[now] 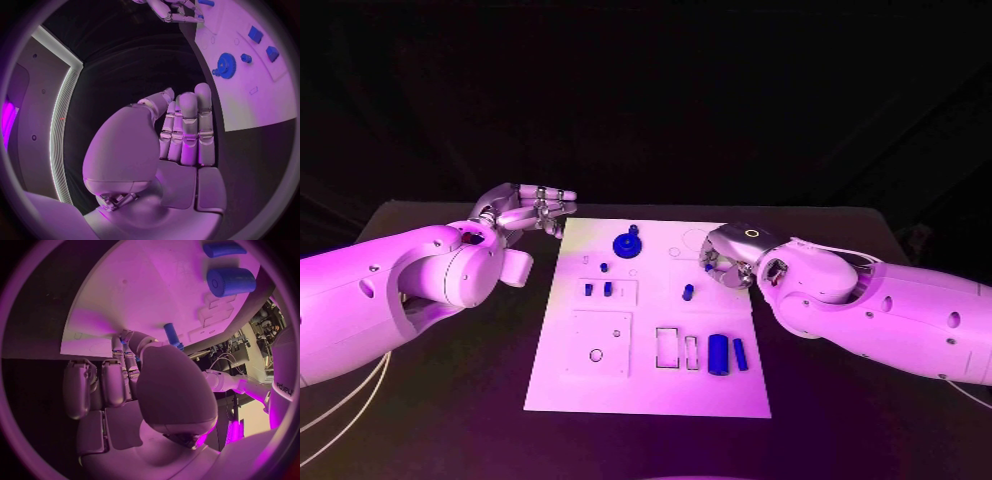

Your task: Assemble the parts on the task board

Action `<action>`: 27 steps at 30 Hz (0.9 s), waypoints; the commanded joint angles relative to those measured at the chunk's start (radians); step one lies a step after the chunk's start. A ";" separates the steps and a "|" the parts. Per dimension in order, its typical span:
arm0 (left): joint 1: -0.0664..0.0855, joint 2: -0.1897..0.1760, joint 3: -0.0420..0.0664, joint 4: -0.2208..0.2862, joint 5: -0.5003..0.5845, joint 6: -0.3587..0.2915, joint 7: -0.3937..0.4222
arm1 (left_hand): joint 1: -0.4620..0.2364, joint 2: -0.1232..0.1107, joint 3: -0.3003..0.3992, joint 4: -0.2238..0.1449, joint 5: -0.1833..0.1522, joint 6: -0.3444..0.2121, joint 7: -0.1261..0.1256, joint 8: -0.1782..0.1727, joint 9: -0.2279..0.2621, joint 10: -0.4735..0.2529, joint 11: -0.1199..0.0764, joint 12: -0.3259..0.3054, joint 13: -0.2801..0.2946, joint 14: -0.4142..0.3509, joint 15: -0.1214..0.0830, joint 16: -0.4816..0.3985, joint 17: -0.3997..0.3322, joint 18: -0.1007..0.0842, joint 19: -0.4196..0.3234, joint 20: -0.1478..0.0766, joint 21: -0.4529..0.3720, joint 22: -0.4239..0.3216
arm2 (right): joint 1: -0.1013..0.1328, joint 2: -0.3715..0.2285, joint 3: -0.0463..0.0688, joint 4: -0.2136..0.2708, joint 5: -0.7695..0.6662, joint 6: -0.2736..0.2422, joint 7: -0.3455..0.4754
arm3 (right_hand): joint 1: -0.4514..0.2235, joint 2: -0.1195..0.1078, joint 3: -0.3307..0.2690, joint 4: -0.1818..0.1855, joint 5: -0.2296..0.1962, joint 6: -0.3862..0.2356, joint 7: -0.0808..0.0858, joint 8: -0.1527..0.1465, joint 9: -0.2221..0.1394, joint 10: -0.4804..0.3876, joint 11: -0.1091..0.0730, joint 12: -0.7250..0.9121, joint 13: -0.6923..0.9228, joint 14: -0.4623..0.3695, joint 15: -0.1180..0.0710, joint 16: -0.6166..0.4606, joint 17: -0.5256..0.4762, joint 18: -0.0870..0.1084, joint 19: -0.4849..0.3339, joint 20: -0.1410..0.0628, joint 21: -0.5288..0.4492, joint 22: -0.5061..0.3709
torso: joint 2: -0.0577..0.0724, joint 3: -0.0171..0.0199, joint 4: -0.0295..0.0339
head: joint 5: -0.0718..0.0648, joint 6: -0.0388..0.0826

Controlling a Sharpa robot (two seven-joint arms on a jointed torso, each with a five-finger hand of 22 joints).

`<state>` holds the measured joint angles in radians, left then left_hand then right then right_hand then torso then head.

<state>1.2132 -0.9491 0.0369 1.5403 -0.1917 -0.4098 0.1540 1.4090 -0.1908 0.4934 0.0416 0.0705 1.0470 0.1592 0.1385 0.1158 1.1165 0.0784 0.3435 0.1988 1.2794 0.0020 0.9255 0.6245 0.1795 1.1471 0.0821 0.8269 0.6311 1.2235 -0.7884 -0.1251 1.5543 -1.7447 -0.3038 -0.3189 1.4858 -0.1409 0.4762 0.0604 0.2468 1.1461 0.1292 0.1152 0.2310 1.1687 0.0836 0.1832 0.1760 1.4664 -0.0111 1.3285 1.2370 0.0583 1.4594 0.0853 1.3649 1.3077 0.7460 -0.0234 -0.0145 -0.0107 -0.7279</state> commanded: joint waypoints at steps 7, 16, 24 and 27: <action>0.001 0.005 0.001 -0.006 0.006 0.012 0.001 | -0.003 0.009 0.000 -0.007 0.004 -0.003 0.005 -0.004 -0.002 -0.003 0.005 -0.007 0.001 -0.008 -0.001 -0.005 -0.003 0.005 0.004 0.004 -0.008 -0.003 | 0.010 -0.028 0.005 0.047 -0.004 -0.049 -0.014 | -0.015 -0.005 0.005 -0.001 -0.001 0.009 -0.001 0.003 0.002 0.032 -0.024 0.003 0.002 0.042 -0.008 0.005 0.000 -0.013 0.009 0.001 0.010 0.165 | 0.000 -0.0002 -0.0002 | 0.003 0.008; 0.001 0.008 0.001 -0.010 0.006 0.012 0.000 | -0.004 0.009 -0.002 -0.009 0.005 -0.007 0.007 -0.006 -0.003 -0.007 0.007 -0.008 0.001 -0.010 0.001 -0.008 -0.005 0.005 0.004 0.005 -0.011 -0.005 | 0.026 -0.076 0.012 0.158 0.015 -0.062 -0.013 | -0.019 -0.006 0.005 -0.003 -0.001 0.011 -0.002 0.003 0.002 0.035 -0.025 0.003 0.002 0.042 -0.008 0.005 0.001 -0.014 0.012 0.001 0.014 0.168 | -0.001 -0.0014 -0.0014 | 0.012 0.009; 0.001 0.017 0.001 -0.008 0.011 0.013 0.006 | -0.005 0.009 -0.002 -0.009 0.005 -0.009 0.007 -0.007 -0.003 -0.008 0.008 -0.009 0.001 -0.010 0.001 -0.008 -0.005 0.005 0.005 0.005 -0.012 -0.006 | 0.024 -0.041 0.014 0.250 0.031 -0.075 0.002 | -0.021 -0.006 0.005 -0.005 0.003 0.013 -0.002 0.003 0.003 0.038 -0.026 0.002 0.003 0.042 -0.009 0.007 0.002 -0.014 0.013 0.001 0.018 0.170 | 0.000 -0.0003 0.0015 | 0.031 0.009; 0.001 0.020 0.001 -0.003 0.016 0.015 0.007 | -0.005 0.009 -0.002 -0.009 0.005 -0.009 0.007 -0.007 -0.003 -0.008 0.008 -0.009 0.001 -0.010 0.001 -0.008 -0.005 0.005 0.005 0.005 -0.012 -0.006 | 0.014 -0.009 0.014 0.255 0.037 -0.077 0.012 | -0.022 -0.006 0.006 -0.006 0.004 0.013 -0.002 0.003 0.004 0.039 -0.026 0.002 0.003 0.042 -0.009 0.007 0.002 -0.014 0.013 0.001 0.018 0.170 | -0.001 -0.0015 0.0031 | 0.045 0.008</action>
<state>1.2129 -0.9320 0.0367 1.5326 -0.1875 -0.4090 0.1516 1.4090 -0.1908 0.4906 0.0389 0.0705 1.0431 0.1630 0.1385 0.1140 1.1130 0.0820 0.3394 0.1986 1.2760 0.0055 0.9208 0.6202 0.1794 1.1471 0.0821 0.8191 0.6264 1.2413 -0.8028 -0.1106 1.8078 -1.7167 -0.3696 -0.3223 1.4706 -0.1480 0.4790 0.0575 0.2442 1.1541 0.1281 0.1132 0.2338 1.1718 0.0860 0.1786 0.1773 1.4664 -0.0110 1.3284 1.2373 0.0600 1.4592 0.0854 1.3763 1.3074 0.7459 -0.0243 -0.0136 0.0233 -0.7182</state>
